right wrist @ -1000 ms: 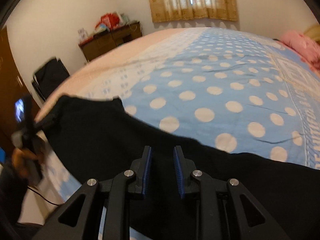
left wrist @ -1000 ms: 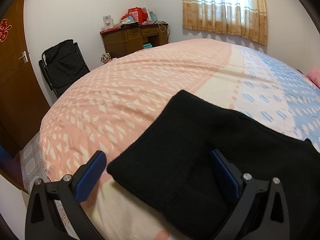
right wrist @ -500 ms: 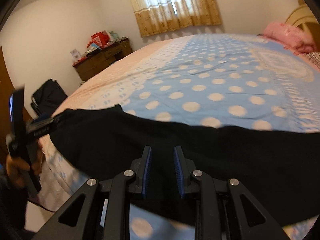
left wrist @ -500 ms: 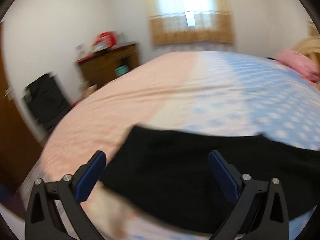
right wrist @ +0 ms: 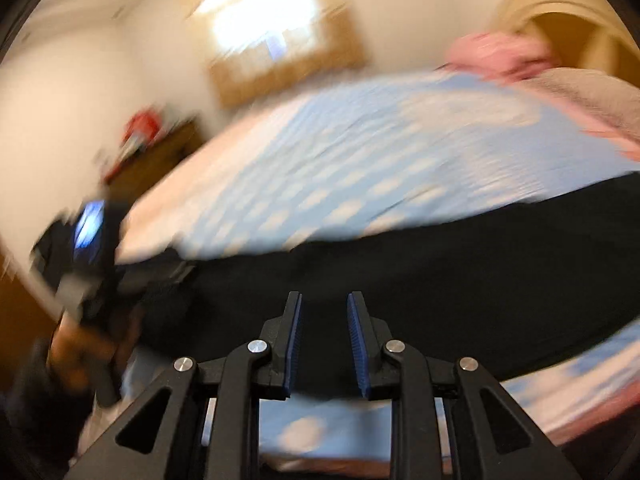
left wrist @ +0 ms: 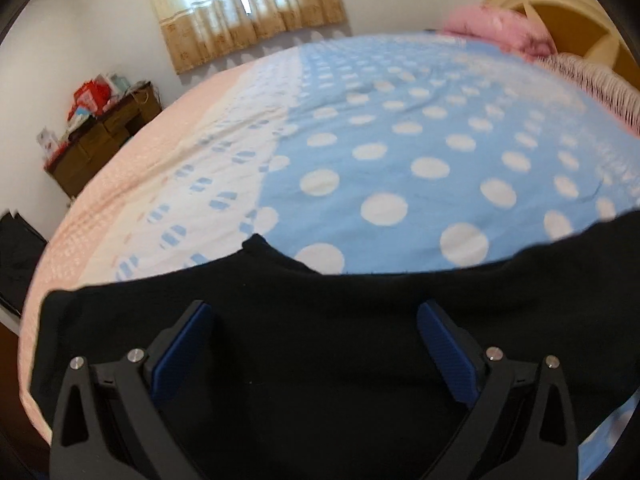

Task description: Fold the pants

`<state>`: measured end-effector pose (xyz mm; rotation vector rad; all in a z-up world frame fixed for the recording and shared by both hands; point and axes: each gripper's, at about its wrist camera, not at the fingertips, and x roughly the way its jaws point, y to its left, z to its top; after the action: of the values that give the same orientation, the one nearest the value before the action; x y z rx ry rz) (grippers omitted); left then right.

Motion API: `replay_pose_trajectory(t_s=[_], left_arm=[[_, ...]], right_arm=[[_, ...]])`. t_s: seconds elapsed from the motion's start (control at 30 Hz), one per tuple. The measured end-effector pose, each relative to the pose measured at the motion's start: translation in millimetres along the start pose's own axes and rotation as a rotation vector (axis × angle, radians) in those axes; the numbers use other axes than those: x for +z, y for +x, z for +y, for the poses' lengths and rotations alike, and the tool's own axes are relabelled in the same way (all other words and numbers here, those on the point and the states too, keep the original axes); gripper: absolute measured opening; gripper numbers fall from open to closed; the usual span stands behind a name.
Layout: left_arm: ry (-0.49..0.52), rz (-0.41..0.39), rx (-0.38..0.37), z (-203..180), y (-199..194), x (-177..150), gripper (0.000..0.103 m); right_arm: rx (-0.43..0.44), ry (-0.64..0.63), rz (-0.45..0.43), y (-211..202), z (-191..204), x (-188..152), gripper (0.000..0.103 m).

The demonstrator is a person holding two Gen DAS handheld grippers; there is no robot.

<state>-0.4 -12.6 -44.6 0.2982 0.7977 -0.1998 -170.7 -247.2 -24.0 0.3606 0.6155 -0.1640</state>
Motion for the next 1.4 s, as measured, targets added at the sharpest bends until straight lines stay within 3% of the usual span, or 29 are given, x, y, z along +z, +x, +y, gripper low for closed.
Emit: replay_pose_trajectory(t_s=[0.1,0.27,0.33,0.47,0.6,0.7,0.87,0.93,1.03,1.1,1.2,1.3,1.4], left_arm=[[-0.057,-0.025,-0.017,6,-19,-1,0.103],[-0.092,-0.118,-0.100,-9,-51,1,0.103],[-0.075,-0.134,-0.123,-20,-55,2,0.103],[-0.010,-0.115,-0.170,-50,-50,0,0.103],[0.024,-0.068,-0.195,-71,-44,-7,0.103],[0.036,-0.058,-0.199,-83,-42,-11,0.103],[0.096,-0.008,-0.197,-100,-34,-25,0.103],[0.075,-0.017,-0.209,-98,-35,-28,0.103],[0.063,-0.001,-0.234,-95,-34,-29,0.103],[0.070,0.003,-0.237,-92,-37,-28,0.103],[0.041,-0.039,-0.233,-80,-48,-25,0.103],[-0.011,-0.088,-0.232,-63,-61,-17,0.103],[-0.047,-0.117,-0.225,-48,-67,-11,0.103]], right_arm=[[-0.147,0.115,-0.110,-28,-53,21,0.034],[-0.415,0.226,-0.267,-81,-125,37,0.037],[-0.483,0.240,-0.274,-91,-146,36,0.037],[-0.605,0.223,-0.204,-83,-169,34,0.037],[-0.638,0.227,-0.204,-83,-177,31,0.037],[-0.684,0.251,-0.099,-67,-196,28,0.037],[-0.732,0.242,-0.098,-78,-191,19,0.037],[-0.749,0.253,-0.087,-81,-190,17,0.037],[-0.753,0.256,-0.061,-81,-186,19,0.039],[-0.692,0.268,-0.089,-87,-183,21,0.039],[-0.635,0.261,-0.120,-87,-187,27,0.055],[-0.605,0.209,-0.056,-69,-190,28,0.063],[-0.675,0.071,-0.019,-57,-173,24,0.060]])
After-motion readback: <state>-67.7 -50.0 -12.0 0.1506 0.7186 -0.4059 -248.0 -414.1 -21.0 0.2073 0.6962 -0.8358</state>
